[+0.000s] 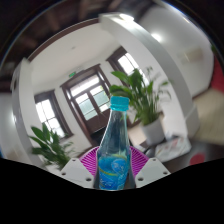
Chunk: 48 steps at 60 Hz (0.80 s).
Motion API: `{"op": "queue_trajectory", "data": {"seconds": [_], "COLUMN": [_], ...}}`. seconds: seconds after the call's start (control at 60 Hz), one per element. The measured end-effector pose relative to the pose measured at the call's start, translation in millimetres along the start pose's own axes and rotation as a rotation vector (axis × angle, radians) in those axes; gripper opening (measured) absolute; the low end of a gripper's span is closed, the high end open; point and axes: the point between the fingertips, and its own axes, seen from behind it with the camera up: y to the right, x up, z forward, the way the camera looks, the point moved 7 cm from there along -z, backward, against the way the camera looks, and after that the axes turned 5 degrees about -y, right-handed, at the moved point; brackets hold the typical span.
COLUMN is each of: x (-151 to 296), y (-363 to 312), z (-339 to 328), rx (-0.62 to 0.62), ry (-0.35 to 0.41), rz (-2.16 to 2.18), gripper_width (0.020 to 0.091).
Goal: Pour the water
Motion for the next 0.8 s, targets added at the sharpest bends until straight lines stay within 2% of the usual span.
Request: {"op": "queue_trajectory", "data": {"seconds": [0.05,0.1,0.2,0.283,0.367,0.5,0.617,0.733,0.767,0.8], "x": [31.7,37.3,76.5,75.2,66.9,35.1,10.1,-16.2,-3.5,-15.5], "y": [14.6,41.9,105.2,168.8,218.7,284.1,314.7,331.2,330.2,333.4], "z": [8.5,6.4,17.0,7.1,4.9,21.9,31.6,28.6,39.8,26.0], "rx": [-0.067,-0.155,-0.344,-0.491,-0.585,-0.620,-0.620,-0.624,-0.610,-0.601], "ry": [0.026,0.044,0.045,0.034,-0.003,-0.080,-0.105,-0.110,-0.064,-0.047], "rz": [-0.139,-0.270,-0.463,-0.542,-0.576,-0.576,-0.563,-0.554,-0.547,-0.534], "gripper_width": [0.0414,0.0411,0.0412,0.0420,0.0429,0.0428,0.0428,0.0430,0.0444,0.0444]}}
